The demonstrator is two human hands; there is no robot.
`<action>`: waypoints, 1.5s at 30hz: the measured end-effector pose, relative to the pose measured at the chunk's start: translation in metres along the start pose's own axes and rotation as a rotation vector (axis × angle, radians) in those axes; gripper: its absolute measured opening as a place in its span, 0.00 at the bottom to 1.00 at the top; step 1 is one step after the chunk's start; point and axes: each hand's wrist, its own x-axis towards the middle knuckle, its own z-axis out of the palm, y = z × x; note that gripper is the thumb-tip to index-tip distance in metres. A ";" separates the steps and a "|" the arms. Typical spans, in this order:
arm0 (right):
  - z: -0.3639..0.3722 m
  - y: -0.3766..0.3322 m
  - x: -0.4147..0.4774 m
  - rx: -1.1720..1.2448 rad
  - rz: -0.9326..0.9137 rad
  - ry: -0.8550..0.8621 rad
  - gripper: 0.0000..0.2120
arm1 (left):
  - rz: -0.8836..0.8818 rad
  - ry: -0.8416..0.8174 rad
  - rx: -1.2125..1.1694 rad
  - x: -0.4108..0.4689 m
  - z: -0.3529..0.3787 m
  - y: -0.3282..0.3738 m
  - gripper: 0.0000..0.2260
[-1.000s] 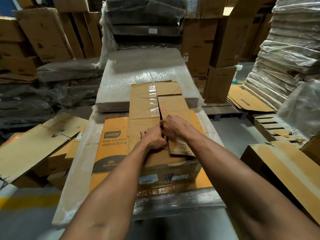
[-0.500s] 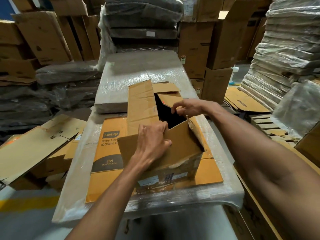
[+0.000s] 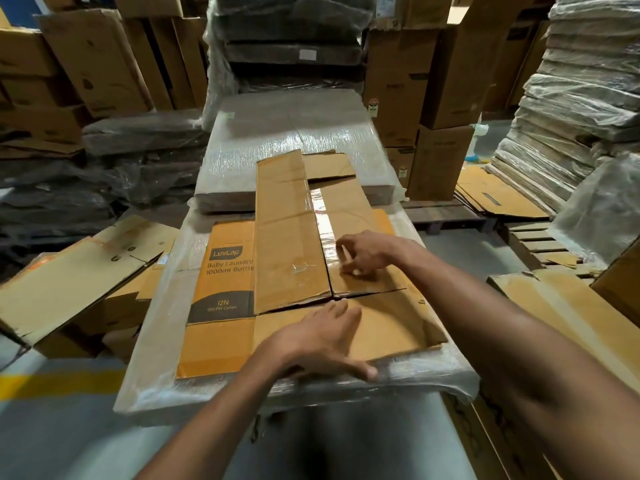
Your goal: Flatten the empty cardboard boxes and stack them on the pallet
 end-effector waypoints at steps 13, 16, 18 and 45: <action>0.091 0.000 -0.055 -0.090 -0.115 0.229 0.48 | -0.230 0.591 0.156 0.041 0.064 -0.040 0.37; 0.104 -0.003 -0.058 -0.178 -0.102 0.320 0.42 | -0.274 0.650 0.239 0.049 0.074 -0.039 0.33; 0.110 -0.003 -0.061 -0.222 -0.097 0.340 0.40 | -0.297 0.674 0.259 0.053 0.079 -0.041 0.32; 0.100 -0.015 -0.061 0.194 -0.044 0.400 0.31 | -0.723 0.694 -0.618 0.046 0.046 -0.146 0.29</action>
